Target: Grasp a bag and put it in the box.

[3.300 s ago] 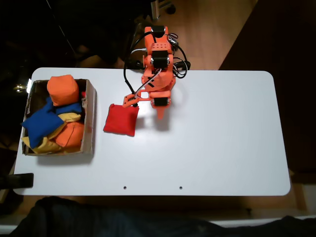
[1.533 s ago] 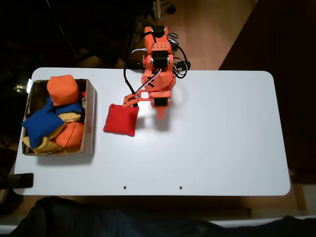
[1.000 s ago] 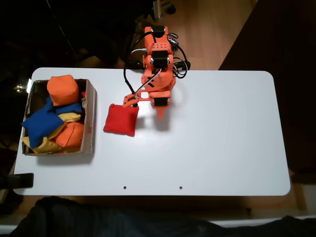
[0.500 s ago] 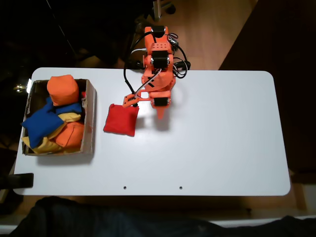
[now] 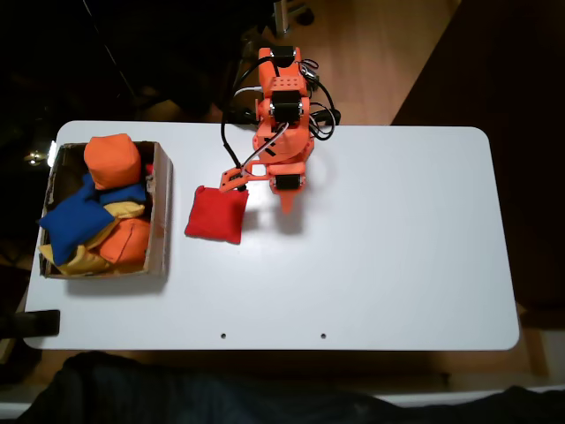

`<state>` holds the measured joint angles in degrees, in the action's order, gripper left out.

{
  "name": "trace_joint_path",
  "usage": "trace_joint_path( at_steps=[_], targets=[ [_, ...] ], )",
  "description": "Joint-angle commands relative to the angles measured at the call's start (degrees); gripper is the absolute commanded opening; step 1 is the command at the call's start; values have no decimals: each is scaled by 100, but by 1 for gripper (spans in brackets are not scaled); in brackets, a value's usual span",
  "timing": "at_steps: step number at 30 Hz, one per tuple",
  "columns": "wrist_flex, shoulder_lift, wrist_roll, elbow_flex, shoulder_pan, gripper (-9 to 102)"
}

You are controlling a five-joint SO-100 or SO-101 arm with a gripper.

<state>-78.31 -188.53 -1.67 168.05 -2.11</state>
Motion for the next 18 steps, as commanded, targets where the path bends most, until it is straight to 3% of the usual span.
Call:
trace_joint_path(
  at_steps=[1, 18],
  targets=[
    [79, -35, -35, -26, -35, 0],
    [308, 132, 0, -26, 44, 0]
  ],
)
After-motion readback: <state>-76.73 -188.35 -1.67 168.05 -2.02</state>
